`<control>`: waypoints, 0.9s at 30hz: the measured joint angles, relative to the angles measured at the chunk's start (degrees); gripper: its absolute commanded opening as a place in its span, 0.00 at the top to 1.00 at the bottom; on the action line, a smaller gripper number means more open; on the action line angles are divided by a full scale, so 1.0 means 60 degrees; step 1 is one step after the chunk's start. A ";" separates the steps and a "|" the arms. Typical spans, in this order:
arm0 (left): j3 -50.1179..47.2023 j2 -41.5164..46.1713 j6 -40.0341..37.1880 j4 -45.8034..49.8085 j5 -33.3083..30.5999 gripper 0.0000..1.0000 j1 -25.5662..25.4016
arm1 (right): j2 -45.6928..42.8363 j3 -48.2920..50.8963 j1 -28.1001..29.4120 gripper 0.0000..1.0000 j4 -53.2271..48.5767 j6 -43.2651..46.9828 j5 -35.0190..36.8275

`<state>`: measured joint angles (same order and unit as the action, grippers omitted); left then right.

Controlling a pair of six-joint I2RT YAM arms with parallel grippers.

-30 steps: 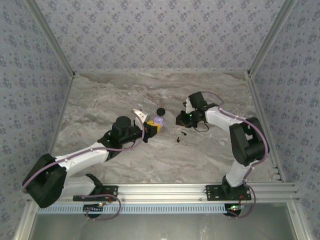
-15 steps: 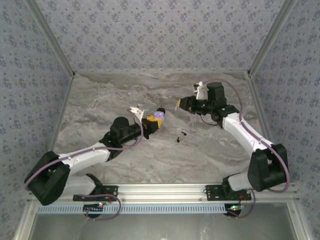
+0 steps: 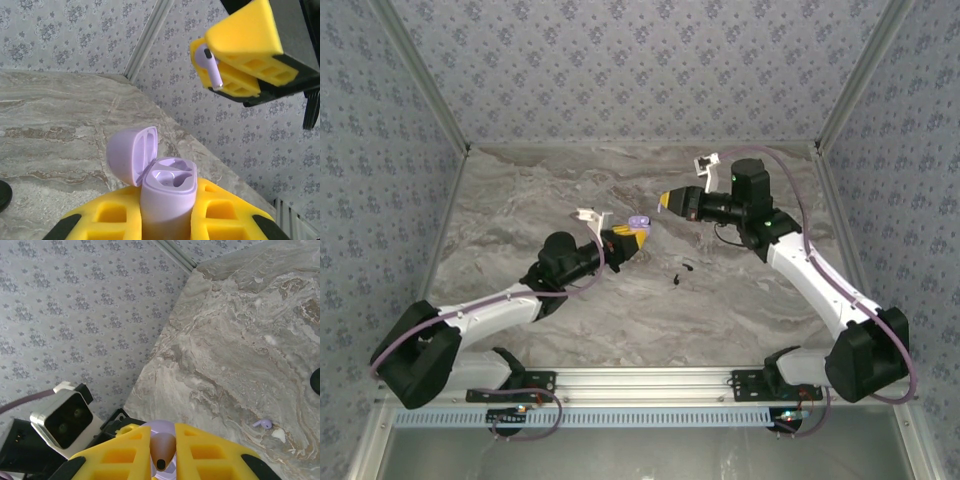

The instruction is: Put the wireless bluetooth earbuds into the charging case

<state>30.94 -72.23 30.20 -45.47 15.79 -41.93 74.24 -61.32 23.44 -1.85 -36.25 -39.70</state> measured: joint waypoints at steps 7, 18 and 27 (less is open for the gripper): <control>0.0368 -0.0036 0.0331 0.0007 0.0004 0.85 -0.0044 | -0.0007 -0.0004 0.0423 0.84 -0.0007 0.0499 0.0273; 0.0510 -0.0036 0.0550 0.0047 0.0007 0.85 -0.0102 | -0.0073 -0.0164 0.0685 0.84 -0.0029 0.0962 0.0565; 0.0550 -0.0036 0.0659 0.0051 0.0076 0.85 -0.0102 | -0.0076 -0.0204 0.0805 0.84 -0.0160 0.1162 0.0747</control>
<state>34.24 -72.44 34.15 -45.17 16.25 -42.54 73.78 -62.54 28.27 -2.81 -29.28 -35.22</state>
